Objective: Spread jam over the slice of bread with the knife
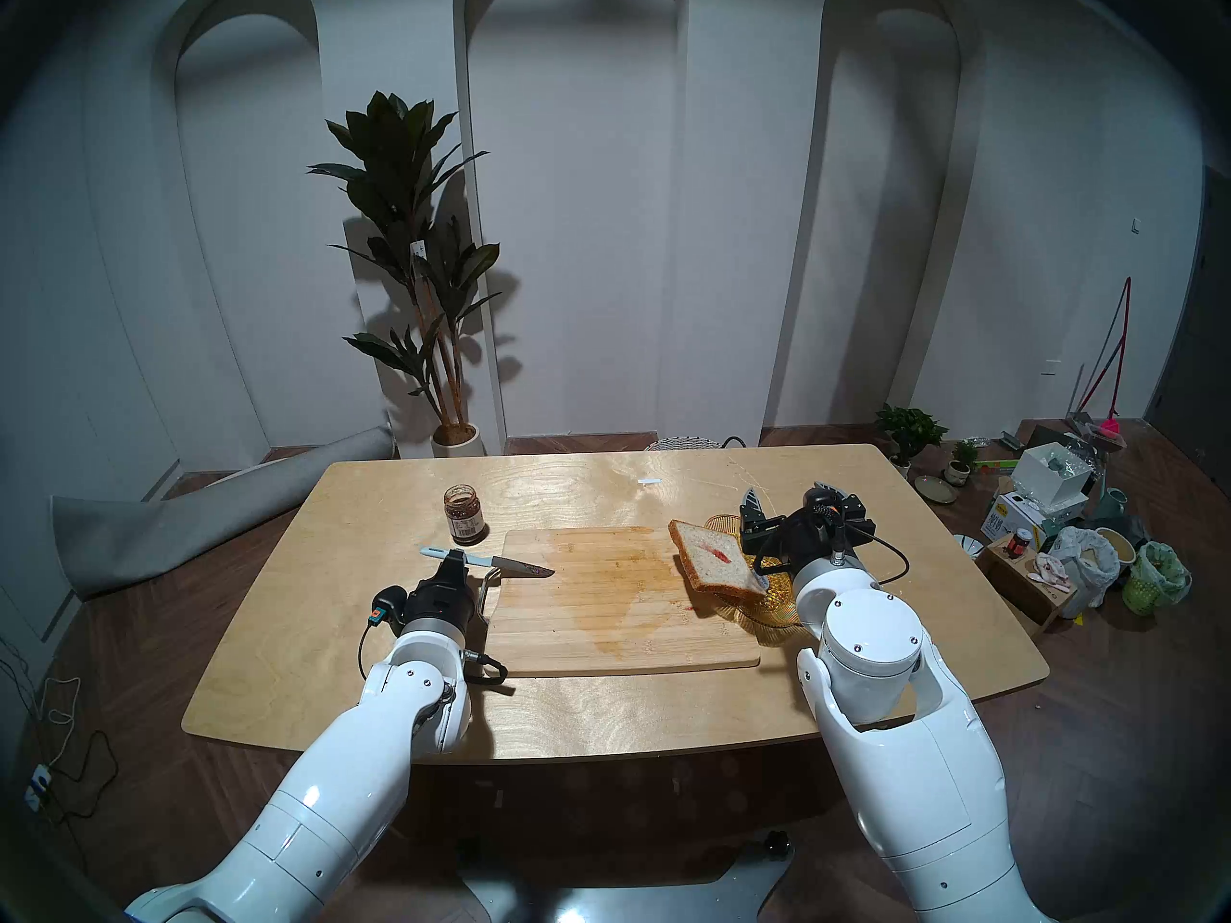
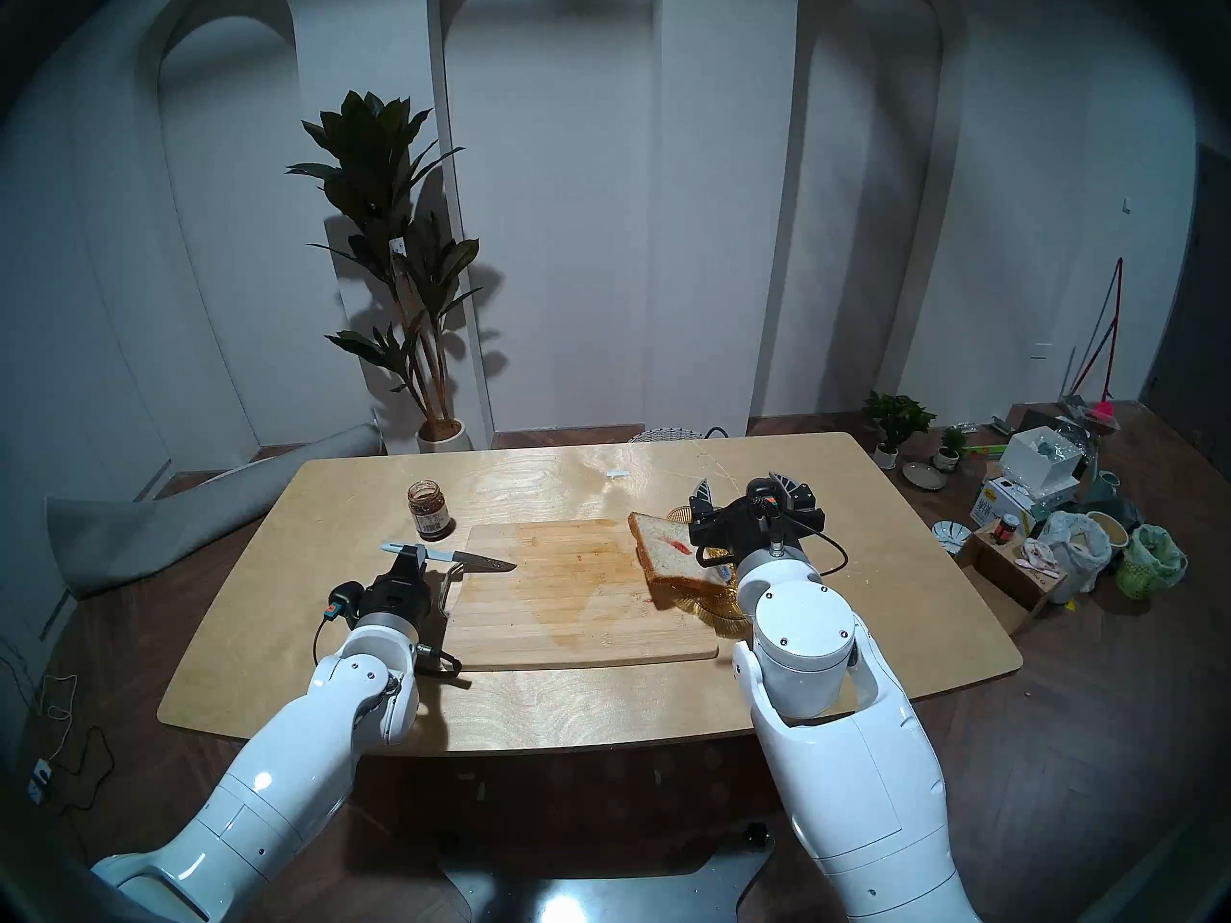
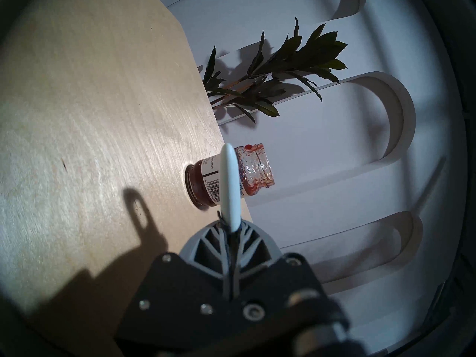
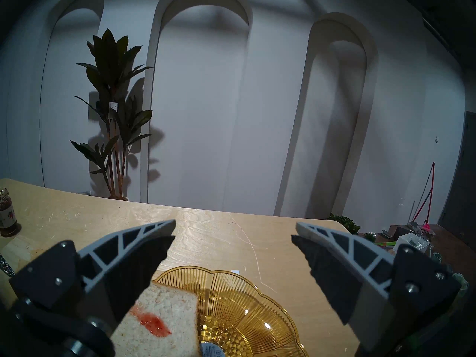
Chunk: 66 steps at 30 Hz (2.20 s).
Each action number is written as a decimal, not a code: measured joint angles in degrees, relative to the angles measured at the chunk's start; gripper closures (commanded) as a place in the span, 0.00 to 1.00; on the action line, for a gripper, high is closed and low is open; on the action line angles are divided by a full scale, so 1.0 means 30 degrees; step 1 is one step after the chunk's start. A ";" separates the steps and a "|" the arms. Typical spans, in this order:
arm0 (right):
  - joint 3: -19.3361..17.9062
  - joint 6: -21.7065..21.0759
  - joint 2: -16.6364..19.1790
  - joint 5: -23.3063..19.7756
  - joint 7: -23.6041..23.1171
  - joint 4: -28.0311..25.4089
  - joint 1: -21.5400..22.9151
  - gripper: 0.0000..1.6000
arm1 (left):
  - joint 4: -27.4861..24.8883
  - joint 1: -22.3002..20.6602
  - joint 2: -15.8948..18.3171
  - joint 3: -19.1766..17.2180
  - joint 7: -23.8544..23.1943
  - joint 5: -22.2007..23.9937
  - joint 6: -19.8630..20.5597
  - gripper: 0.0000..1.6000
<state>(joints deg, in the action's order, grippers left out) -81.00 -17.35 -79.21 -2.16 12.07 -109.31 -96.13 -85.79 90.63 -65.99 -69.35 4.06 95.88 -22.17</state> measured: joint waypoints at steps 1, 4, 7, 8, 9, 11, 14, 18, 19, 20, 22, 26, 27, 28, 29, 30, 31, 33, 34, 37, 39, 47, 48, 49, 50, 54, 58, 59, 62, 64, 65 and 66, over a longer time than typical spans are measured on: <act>0.0005 -0.0010 -0.0001 -0.0002 0.0010 -0.0013 0.0000 0.00 | -0.0018 0.0000 -0.0012 0.0010 0.0058 -0.0017 -0.0034 1.00; 0.0024 -0.0046 -0.0004 -0.0005 0.0054 -0.0052 -0.0006 0.00 | -0.0093 -0.0003 -0.0032 0.0052 0.0280 -0.0076 -0.0098 1.00; 0.0049 -0.0061 -0.0005 -0.0005 0.0080 -0.0075 -0.0009 0.00 | -0.0167 -0.0001 -0.0035 0.0087 0.0460 -0.0118 -0.0085 1.00; 0.0060 -0.0063 -0.0006 -0.0005 0.0090 -0.0082 -0.0010 0.00 | -0.0209 0.0002 -0.0035 0.0102 0.0554 -0.0137 -0.0064 1.00; 0.0071 -0.0063 -0.0006 -0.0005 0.0099 -0.0088 -0.0011 0.00 | -0.0240 0.0003 -0.0035 0.0116 0.0624 -0.0151 -0.0052 1.00; 0.0083 -0.0063 -0.0007 -0.0011 0.0115 -0.0098 -0.0014 0.00 | -0.0295 0.0007 -0.0035 0.0140 0.0748 -0.0171 -0.0030 1.00; 0.0085 -0.0060 -0.0007 -0.0027 0.0140 -0.0128 -0.0022 0.00 | -0.0373 0.0000 -0.0035 0.0191 0.0948 -0.0223 0.0002 1.00; 0.0084 -0.0057 -0.0007 -0.0041 0.0154 -0.0160 -0.0033 0.00 | -0.0432 -0.0017 -0.0030 0.0208 0.1130 -0.0226 0.0050 1.00; 0.0083 -0.0057 -0.0007 -0.0047 0.0156 -0.0169 -0.0039 0.00 | -0.0445 -0.0027 -0.0025 0.0213 0.1191 -0.0226 0.0067 1.00; 0.0081 -0.0057 -0.0006 -0.0051 0.0156 -0.0177 -0.0043 0.00 | -0.0453 -0.0034 -0.0020 0.0216 0.1229 -0.0226 0.0079 1.00; 0.0062 -0.0054 -0.0002 -0.0066 0.0156 -0.0207 -0.0064 0.00 | -0.0471 -0.0054 -0.0006 0.0222 0.1330 -0.0224 0.0120 0.96; -0.0010 -0.0047 0.0018 -0.0105 0.0132 -0.0268 -0.0106 0.00 | -0.0493 -0.0094 0.0021 0.0232 0.1486 -0.0204 0.0205 0.95; -0.0028 -0.0046 0.0025 -0.0112 0.0122 -0.0280 -0.0117 0.00 | -0.0498 -0.0102 0.0026 0.0234 0.1516 -0.0200 0.0217 0.91; -0.0058 -0.0045 0.0037 -0.0123 0.0109 -0.0297 -0.0132 0.00 | -0.0504 -0.0112 0.0032 0.0239 0.1556 -0.0199 0.0233 0.92; -0.0110 -0.0043 0.0065 -0.0143 0.0085 -0.0334 -0.0164 0.00 | -0.0519 -0.0127 0.0044 0.0251 0.1627 -0.0199 0.0257 0.92; -0.0142 -0.0042 0.0085 -0.0155 0.0072 -0.0359 -0.0188 0.00 | -0.0527 -0.0137 0.0051 0.0260 0.1669 -0.0199 0.0273 0.90; -0.0157 -0.0041 0.0097 -0.0162 0.0065 -0.0376 -0.0203 0.00 | -0.0530 -0.0144 0.0055 0.0264 0.1692 -0.0199 0.0281 0.89; -0.0206 -0.0037 0.0133 -0.0179 0.0041 -0.0419 -0.0248 0.00 | -0.0532 -0.0166 0.0062 0.0277 0.1759 -0.0199 0.0302 0.84; -0.0232 -0.0034 0.0157 -0.0188 0.0027 -0.0438 -0.0277 0.00 | -0.0532 -0.0182 0.0066 0.0285 0.1801 -0.0200 0.0311 0.81; -0.0290 -0.0032 0.0211 -0.0210 -0.0002 -0.0476 -0.0345 0.00 | -0.0531 -0.0222 0.0084 0.0318 0.1909 -0.0218 0.0332 0.75; -0.0319 -0.0029 0.0240 -0.0226 -0.0018 -0.0501 -0.0387 0.00 | -0.0528 -0.0243 0.0090 0.0336 0.1965 -0.0227 0.0334 0.71; -0.0473 -0.0008 0.0352 -0.0309 -0.0115 -0.0548 -0.0519 0.00 | -0.0518 -0.0335 0.0118 0.0431 0.2199 -0.0337 0.0333 0.65; -0.0491 -0.0005 0.0362 -0.0319 -0.0127 -0.0548 -0.0527 0.00 | -0.0518 -0.0343 0.0119 0.0439 0.2223 -0.0349 0.0332 0.64; -0.0505 -0.0002 0.0369 -0.0326 -0.0135 -0.0548 -0.0532 0.00 | -0.0518 -0.0348 0.0120 0.0445 0.2240 -0.0358 0.0332 0.62; -0.0532 0.0003 0.0385 -0.0342 -0.0151 -0.0548 -0.0541 0.00 | -0.0518 -0.0361 0.0123 0.0459 0.2278 -0.0376 0.0331 0.59; -0.0624 0.0021 0.0439 -0.0403 -0.0213 -0.0548 -0.0562 0.00 | -0.0517 -0.0396 0.0128 0.0501 0.2389 -0.0454 0.0321 0.51; -0.0706 0.0035 0.0486 -0.0443 -0.0267 -0.0545 -0.0568 0.00 | -0.0514 -0.0428 0.0129 0.0537 0.2493 -0.0521 0.0311 0.55; -0.0723 0.0038 0.0495 -0.0452 -0.0279 -0.0542 -0.0568 0.00 | -0.0513 -0.0436 0.0129 0.0543 0.2517 -0.0533 0.0309 0.55; -0.0748 0.0046 0.0522 -0.0476 -0.0307 -0.0533 -0.0568 0.00 | -0.0506 -0.0460 0.0129 0.0571 0.2579 -0.0586 0.0305 0.60; -0.0758 0.0049 0.0534 -0.0486 -0.0318 -0.0531 -0.0568 0.00 | -0.0503 -0.0469 0.0129 0.0586 0.2602 -0.0618 0.0300 0.60; -0.0764 0.0051 0.0539 -0.0492 -0.0325 -0.0530 -0.0568 0.00 | -0.0498 -0.0478 0.0129 0.0601 0.2621 -0.0647 0.0296 0.58; -0.0766 0.0052 0.0542 -0.0496 -0.0329 -0.0529 -0.0568 0.00 | -0.0495 -0.0484 0.0129 0.0611 0.2633 -0.0668 0.0294 0.51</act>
<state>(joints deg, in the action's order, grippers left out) -83.30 -17.20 -77.59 -3.64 11.08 -110.90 -97.83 -87.27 89.17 -65.61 -67.52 11.96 93.88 -21.29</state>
